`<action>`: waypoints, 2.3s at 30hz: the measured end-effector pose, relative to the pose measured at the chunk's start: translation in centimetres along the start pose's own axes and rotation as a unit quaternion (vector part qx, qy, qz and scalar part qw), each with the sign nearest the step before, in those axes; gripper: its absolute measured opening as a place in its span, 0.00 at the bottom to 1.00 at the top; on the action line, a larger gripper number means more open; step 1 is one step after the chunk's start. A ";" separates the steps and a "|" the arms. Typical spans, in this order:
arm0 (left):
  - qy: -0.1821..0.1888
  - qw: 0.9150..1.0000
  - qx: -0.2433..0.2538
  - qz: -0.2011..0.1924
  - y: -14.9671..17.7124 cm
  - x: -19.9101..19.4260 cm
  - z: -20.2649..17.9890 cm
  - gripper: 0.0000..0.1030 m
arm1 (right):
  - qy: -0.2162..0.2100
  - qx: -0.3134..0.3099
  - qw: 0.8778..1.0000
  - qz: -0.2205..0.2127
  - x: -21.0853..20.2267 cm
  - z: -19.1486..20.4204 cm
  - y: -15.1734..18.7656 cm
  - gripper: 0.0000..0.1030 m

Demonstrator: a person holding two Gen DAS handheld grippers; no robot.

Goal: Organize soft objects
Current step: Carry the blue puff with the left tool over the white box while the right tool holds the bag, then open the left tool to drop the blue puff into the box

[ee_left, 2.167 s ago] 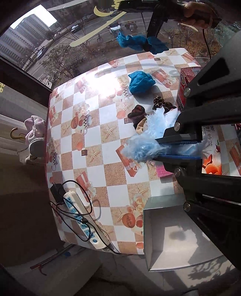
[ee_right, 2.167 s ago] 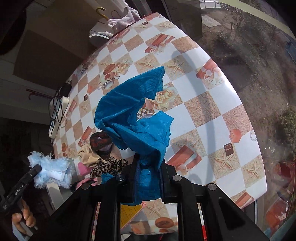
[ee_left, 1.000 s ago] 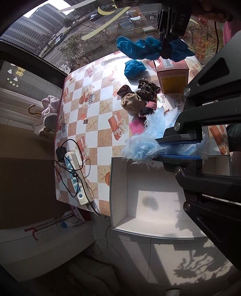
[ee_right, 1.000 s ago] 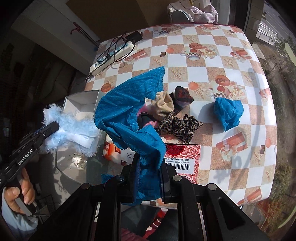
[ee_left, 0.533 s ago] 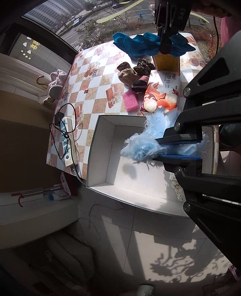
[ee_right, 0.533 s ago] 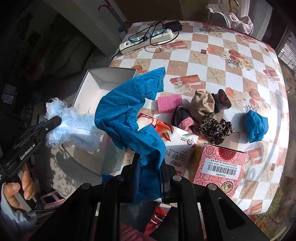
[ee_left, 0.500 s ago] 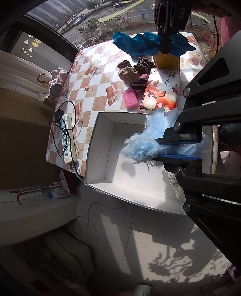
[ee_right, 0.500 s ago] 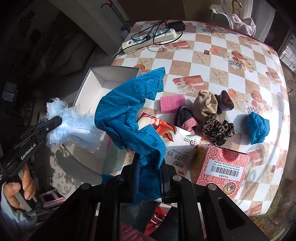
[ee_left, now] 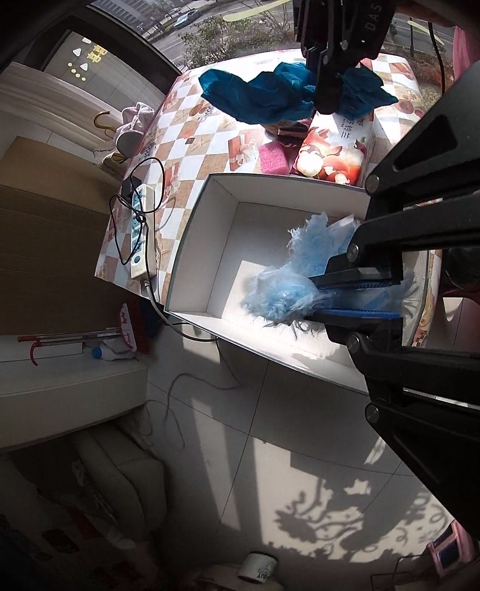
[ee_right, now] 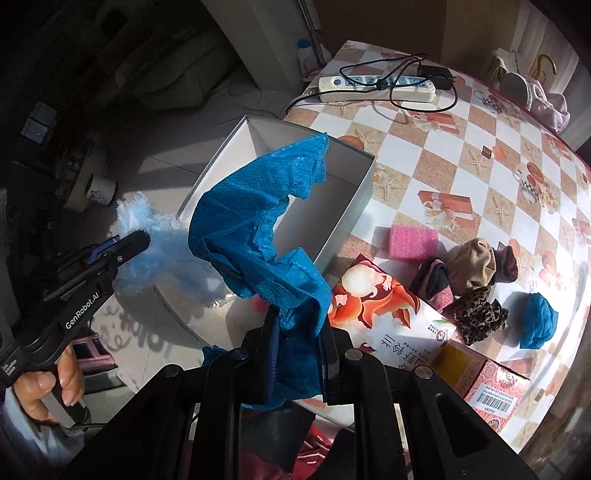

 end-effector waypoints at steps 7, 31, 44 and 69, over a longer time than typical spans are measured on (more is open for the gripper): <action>0.000 1.000 -0.003 -0.001 -1.5 1.3 0.2 0.10 | 0.006 -0.022 1.000 -0.001 0.8 1.5 -2.4 0.18; -0.006 1.000 0.008 0.015 -3.4 4.2 0.0 0.10 | 0.017 -0.019 1.000 0.015 2.5 1.1 -4.8 0.18; -0.018 0.999 0.021 0.022 -4.4 5.8 0.0 0.10 | 0.022 -0.007 0.999 0.022 3.8 0.5 -6.0 0.18; -0.024 0.998 0.052 0.040 -5.6 8.1 -1.4 0.10 | 0.031 0.018 0.999 0.034 5.9 -0.7 -7.6 0.18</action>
Point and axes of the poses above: each gripper's, at about its wrist camera, not at the fingertips, and x roughly the way its jaws point, z to its left, y to its underside, the point moved 8 cm from there along x, roughly the way its jaws point
